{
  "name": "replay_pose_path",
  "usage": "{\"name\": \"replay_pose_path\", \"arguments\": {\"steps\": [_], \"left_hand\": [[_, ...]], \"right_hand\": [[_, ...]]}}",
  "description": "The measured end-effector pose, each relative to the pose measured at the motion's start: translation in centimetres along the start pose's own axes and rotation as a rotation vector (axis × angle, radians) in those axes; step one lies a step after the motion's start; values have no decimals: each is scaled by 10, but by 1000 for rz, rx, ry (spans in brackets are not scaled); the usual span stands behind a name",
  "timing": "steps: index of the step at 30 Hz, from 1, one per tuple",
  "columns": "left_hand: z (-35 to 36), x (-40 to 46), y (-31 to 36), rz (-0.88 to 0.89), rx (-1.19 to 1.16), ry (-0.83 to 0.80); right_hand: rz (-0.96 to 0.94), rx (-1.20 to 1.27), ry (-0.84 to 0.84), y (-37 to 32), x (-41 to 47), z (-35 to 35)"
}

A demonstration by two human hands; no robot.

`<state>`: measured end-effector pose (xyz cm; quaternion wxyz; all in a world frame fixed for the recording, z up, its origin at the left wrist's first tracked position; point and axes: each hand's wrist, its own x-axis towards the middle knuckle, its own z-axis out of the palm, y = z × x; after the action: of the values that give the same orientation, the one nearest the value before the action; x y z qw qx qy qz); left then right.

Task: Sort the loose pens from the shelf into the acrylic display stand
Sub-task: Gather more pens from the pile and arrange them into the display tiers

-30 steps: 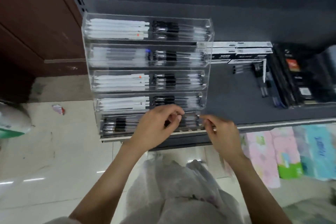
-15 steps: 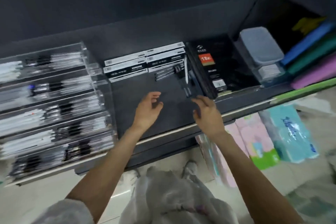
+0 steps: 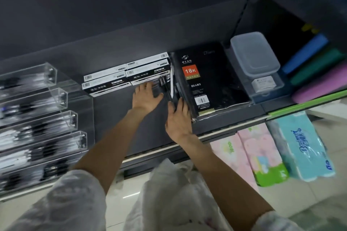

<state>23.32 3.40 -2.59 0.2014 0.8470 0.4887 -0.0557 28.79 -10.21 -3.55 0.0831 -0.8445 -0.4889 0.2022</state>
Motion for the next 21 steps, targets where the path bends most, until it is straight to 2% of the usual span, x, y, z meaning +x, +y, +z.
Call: {"name": "replay_pose_path", "arguments": {"steps": [5, 8, 12, 17, 21], "left_hand": [[11, 13, 10, -21, 162, 35], [13, 18, 11, 14, 285, 78], [23, 14, 16, 58, 231, 42], [27, 14, 10, 98, 163, 60], [27, 11, -2, 136, 113, 63]], "right_hand": [[-37, -130, -32, 3, 0, 9], [-159, -130, -64, 1, -2, 11], [-241, 16, -48, -2, -4, 11], [-231, 155, 92, 11, -4, 14], [-154, 135, 107, 13, 0, 13]]}}
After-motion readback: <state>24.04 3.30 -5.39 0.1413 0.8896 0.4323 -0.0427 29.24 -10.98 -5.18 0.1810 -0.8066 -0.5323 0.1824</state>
